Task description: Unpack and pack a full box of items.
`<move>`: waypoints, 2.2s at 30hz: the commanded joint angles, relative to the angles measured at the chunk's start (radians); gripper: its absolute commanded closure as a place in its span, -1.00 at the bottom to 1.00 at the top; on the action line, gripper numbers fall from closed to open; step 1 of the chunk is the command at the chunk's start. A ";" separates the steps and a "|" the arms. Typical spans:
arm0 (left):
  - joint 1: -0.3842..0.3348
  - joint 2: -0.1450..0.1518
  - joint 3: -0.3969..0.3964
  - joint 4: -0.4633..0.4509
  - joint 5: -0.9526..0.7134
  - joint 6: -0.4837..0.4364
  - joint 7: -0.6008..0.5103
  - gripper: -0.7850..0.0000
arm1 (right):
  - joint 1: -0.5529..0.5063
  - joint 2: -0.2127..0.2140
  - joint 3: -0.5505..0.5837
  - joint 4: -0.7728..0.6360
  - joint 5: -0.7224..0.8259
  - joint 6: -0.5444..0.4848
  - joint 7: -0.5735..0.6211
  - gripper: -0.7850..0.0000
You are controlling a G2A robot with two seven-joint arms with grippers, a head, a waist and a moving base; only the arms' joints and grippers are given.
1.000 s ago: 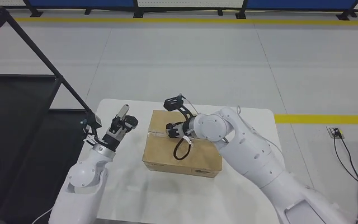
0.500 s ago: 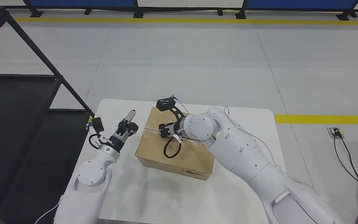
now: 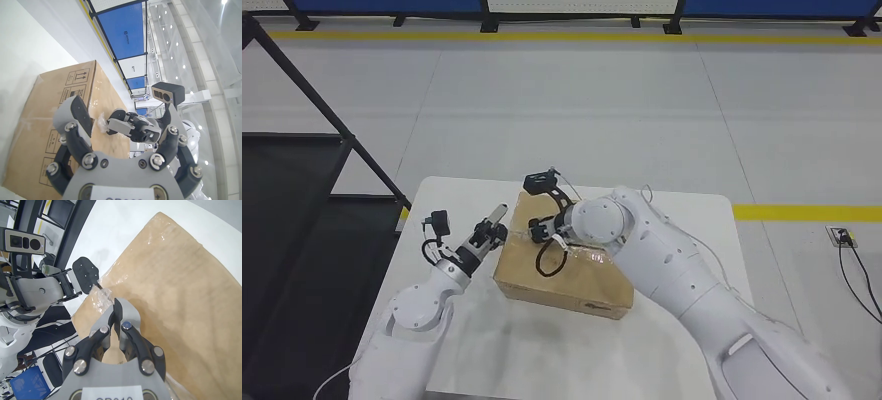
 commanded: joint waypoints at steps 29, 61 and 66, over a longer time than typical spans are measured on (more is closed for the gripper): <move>-0.010 -0.001 0.025 -0.038 0.002 0.003 -0.025 -1.00 | -0.316 0.234 0.429 -0.527 -0.250 0.135 0.199 1.00; -0.050 0.000 0.029 -0.022 0.001 -0.002 -0.058 -1.00 | -0.669 0.367 0.914 -0.765 -0.211 0.207 0.199 1.00; -0.055 0.003 0.011 -0.028 -0.007 -0.006 -0.050 -1.00 | -0.760 0.388 1.048 -0.821 -0.144 0.187 0.155 1.00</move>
